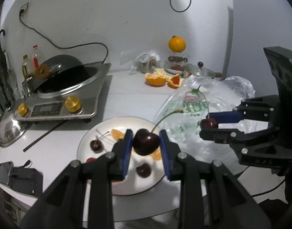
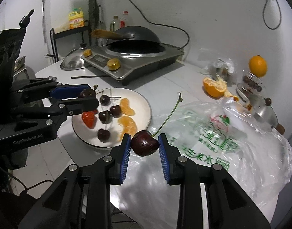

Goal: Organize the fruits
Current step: 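Carry both held cherries from the bag over the white plate, then lower and release the cherry with the right tool while the left releases its cherry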

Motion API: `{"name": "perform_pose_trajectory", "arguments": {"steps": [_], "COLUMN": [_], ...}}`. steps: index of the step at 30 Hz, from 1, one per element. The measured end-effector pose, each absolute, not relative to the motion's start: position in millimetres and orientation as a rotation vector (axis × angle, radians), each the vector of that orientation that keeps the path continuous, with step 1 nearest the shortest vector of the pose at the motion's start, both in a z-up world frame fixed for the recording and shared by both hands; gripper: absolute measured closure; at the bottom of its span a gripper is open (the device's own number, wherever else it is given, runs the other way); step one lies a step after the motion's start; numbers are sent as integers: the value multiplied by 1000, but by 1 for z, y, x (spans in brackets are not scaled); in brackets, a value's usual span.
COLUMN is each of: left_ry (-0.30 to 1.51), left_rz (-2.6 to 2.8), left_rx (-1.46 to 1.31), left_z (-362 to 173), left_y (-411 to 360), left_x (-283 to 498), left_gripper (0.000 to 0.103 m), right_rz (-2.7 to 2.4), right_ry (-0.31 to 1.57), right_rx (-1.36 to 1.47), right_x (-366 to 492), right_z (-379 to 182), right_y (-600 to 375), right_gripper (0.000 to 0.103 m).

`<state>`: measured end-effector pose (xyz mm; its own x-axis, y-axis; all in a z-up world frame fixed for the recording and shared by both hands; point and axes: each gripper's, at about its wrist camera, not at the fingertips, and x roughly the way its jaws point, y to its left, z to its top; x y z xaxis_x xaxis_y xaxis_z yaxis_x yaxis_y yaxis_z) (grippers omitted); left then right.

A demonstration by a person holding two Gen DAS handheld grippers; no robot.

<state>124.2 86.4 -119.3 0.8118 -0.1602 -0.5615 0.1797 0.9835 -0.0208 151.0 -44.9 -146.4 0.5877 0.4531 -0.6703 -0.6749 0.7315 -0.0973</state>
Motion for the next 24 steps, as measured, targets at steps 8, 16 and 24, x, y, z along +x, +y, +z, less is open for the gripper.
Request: {"name": "perform_pose_trajectory", "arguments": {"steps": [8, 16, 24], "left_ry": [626, 662, 699], "left_rz": [-137, -140, -185], "left_rx": [-12, -46, -75], "left_z": [-140, -159, -178], "left_y": [119, 132, 127], "left_x": [122, 122, 123], "left_gripper": [74, 74, 74], "right_rz": [707, 731, 738], "right_ry": [683, 711, 734], "right_rx": [-397, -419, -432], "right_x": [153, 159, 165], "right_z": [-152, -163, -172], "right_y": [-14, 9, 22], "right_gripper": [72, 72, 72]}}
